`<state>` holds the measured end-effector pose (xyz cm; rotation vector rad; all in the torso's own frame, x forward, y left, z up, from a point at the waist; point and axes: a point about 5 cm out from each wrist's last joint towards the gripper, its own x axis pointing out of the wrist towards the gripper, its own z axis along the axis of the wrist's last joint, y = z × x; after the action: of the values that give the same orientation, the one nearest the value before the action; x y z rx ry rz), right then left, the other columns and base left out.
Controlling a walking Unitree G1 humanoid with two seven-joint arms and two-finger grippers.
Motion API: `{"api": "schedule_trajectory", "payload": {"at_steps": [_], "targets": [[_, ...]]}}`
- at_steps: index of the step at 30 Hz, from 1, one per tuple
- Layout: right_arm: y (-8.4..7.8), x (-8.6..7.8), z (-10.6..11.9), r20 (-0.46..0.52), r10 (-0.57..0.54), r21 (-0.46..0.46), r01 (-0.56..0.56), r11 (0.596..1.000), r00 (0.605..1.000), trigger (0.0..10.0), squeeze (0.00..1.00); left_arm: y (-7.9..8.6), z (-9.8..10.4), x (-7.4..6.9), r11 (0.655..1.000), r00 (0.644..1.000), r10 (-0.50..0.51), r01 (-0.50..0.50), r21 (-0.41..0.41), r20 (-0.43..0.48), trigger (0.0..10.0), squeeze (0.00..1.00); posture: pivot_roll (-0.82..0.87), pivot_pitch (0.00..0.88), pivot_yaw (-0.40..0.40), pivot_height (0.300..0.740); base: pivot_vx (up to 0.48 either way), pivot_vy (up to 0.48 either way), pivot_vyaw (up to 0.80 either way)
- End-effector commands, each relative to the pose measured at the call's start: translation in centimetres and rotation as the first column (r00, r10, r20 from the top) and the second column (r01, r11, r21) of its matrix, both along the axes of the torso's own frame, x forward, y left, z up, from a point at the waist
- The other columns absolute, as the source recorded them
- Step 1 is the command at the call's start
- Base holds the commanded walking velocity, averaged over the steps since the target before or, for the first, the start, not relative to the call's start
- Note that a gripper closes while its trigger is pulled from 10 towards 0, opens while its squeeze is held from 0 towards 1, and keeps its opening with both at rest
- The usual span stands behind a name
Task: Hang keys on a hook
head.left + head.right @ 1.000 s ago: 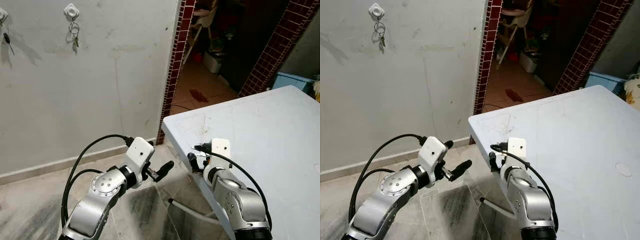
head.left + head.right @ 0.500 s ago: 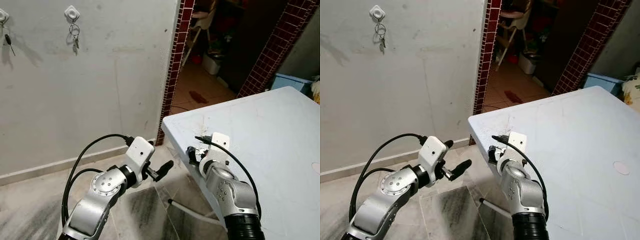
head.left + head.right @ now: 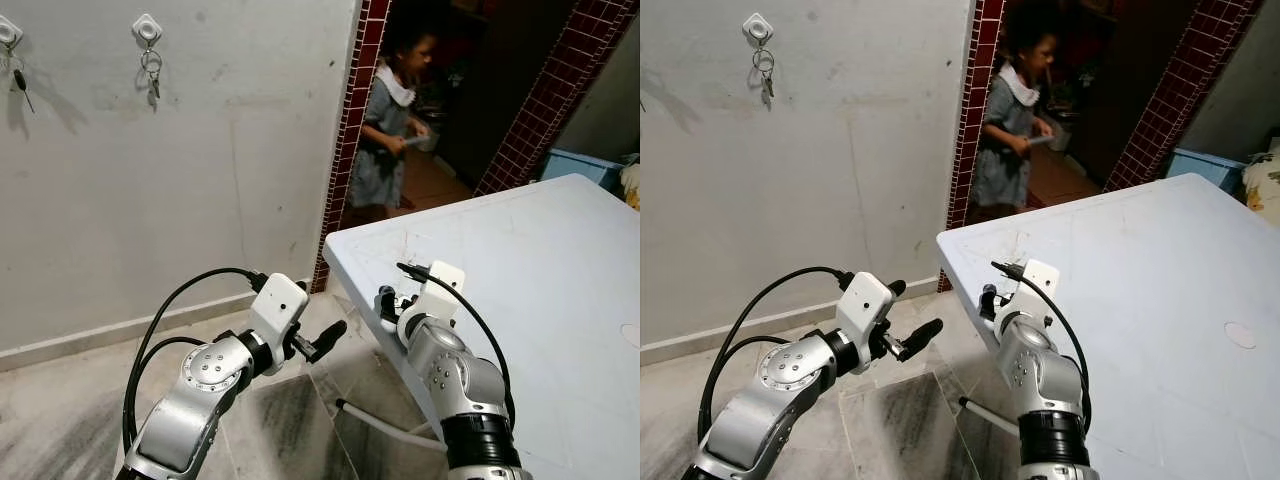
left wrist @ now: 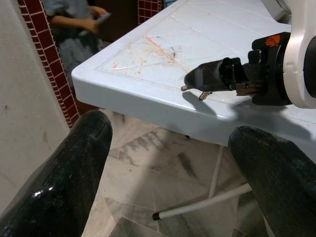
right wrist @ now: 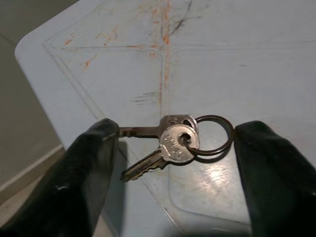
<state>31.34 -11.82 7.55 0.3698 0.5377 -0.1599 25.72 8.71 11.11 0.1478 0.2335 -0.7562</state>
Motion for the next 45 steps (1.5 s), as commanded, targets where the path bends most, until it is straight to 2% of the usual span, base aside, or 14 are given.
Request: {"api": "schedule_trajectory", "payload": {"at_steps": [1, 4, 6, 11, 21, 40, 45], "targets": [[-0.1, -0.4, -1.4, -0.073, -0.012, 0.027, 0.014, 1.0, 0.997, 0.0, 0.0, -0.2, 0.1, 0.0, 1.0, 1.0, -0.006, 0.006, 0.006, 0.006, 10.0, 0.0, 0.13, 0.028, -0.106, 0.74, 0.0, 0.0, 0.0], [-0.1, -0.2, -1.3, -0.08, -0.022, 0.023, 0.024, 0.999, 0.997, 0.4, 0.0, -0.2, 0.1, -0.1, 1.0, 1.0, -0.003, 0.003, 0.005, 0.003, 10.0, 0.0, 0.13, 0.03, -0.107, 0.74, 0.0, 0.0, 0.0], [-0.1, -0.2, -1.2, -0.076, -0.022, 0.027, 0.024, 0.999, 0.997, 0.0, 0.0, -0.1, 0.1, -0.2, 1.0, 1.0, -0.003, 0.003, 0.005, 0.002, 10.0, 0.0, 0.13, 0.03, -0.106, 0.74, 0.0, 0.0, 0.0], [-0.2, -0.2, -1.5, -0.087, -0.032, 0.033, 0.035, 0.999, 0.996, 0.0, 0.0, -0.2, 0.1, -0.1, 1.0, 1.0, -0.003, 0.003, 0.005, 0.0, 10.0, 0.0, 0.13, 0.031, -0.103, 0.74, 0.0, 0.0, 0.0], [-0.4, 0.4, -0.4, -0.031, -0.037, 0.036, 0.038, 0.999, 0.999, 0.0, 0.0, -0.1, 0.2, 0.1, 1.0, 1.0, 0.004, -0.004, 0.004, 0.005, 10.0, 0.0, 0.13, 0.026, -0.102, 0.74, 0.0, 0.0, 0.0], [-0.7, 0.5, -0.5, -0.042, -0.061, 0.048, 0.063, 0.997, 0.997, 0.0, 0.0, -0.2, 0.2, 0.3, 1.0, 1.0, 0.013, -0.013, 0.003, 0.009, 10.0, 0.0, 0.13, 0.023, -0.101, 0.74, 0.0, 0.0, 0.0], [-1.2, 0.7, -0.4, -0.033, -0.076, 0.04, 0.078, 0.996, 0.997, 0.0, 0.0, -0.1, 0.2, 0.4, 1.0, 1.0, 0.021, -0.021, 0.0, 0.014, 10.0, 0.0, 0.13, 0.021, -0.102, 0.74, 0.0, 0.0, 0.0]]}}
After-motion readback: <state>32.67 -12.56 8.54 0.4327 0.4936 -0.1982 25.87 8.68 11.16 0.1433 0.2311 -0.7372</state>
